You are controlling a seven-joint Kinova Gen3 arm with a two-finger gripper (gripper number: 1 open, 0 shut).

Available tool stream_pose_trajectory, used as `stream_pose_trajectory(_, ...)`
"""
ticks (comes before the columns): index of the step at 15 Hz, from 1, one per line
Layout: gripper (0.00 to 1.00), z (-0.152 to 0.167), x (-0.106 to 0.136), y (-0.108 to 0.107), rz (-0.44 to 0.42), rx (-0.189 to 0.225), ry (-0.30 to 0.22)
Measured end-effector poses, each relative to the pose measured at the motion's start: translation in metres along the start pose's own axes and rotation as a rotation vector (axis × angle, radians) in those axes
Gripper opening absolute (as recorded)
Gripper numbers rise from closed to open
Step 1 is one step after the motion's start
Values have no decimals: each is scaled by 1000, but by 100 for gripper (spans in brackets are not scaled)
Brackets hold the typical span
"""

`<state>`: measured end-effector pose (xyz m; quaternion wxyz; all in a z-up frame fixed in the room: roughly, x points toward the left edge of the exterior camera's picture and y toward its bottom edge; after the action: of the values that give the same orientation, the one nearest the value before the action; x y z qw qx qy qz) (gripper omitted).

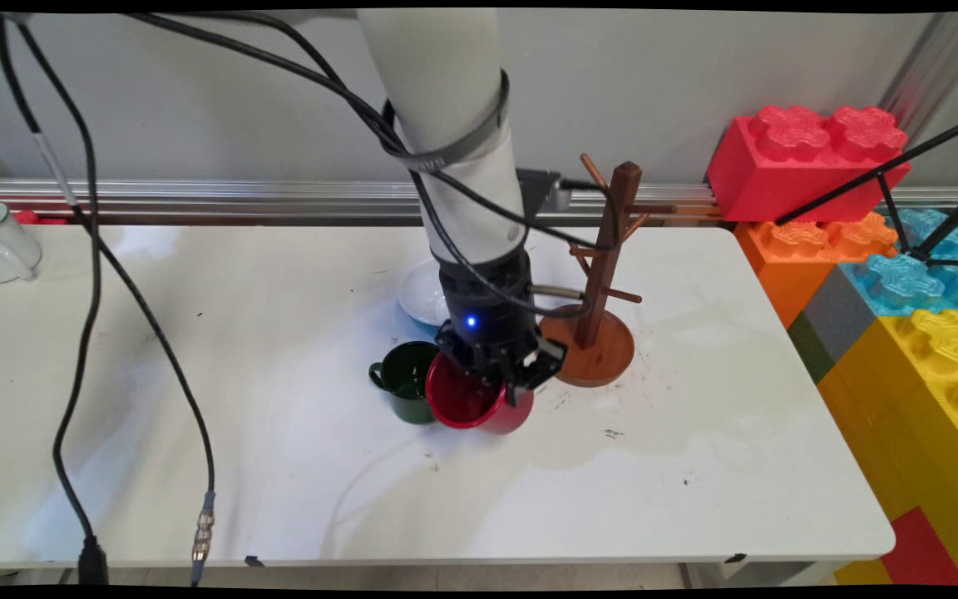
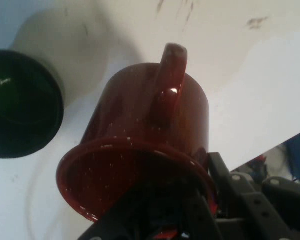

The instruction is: Place the picked object on the table

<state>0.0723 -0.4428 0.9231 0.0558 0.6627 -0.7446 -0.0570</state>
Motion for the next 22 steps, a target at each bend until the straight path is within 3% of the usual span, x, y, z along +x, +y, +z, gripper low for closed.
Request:
stream_pose_trajectory(10, 0, 47, 9, 15, 40, 85, -124)
stream_pose_trajectory(22, 0, 76, 15, 28, 46, 122, -199)
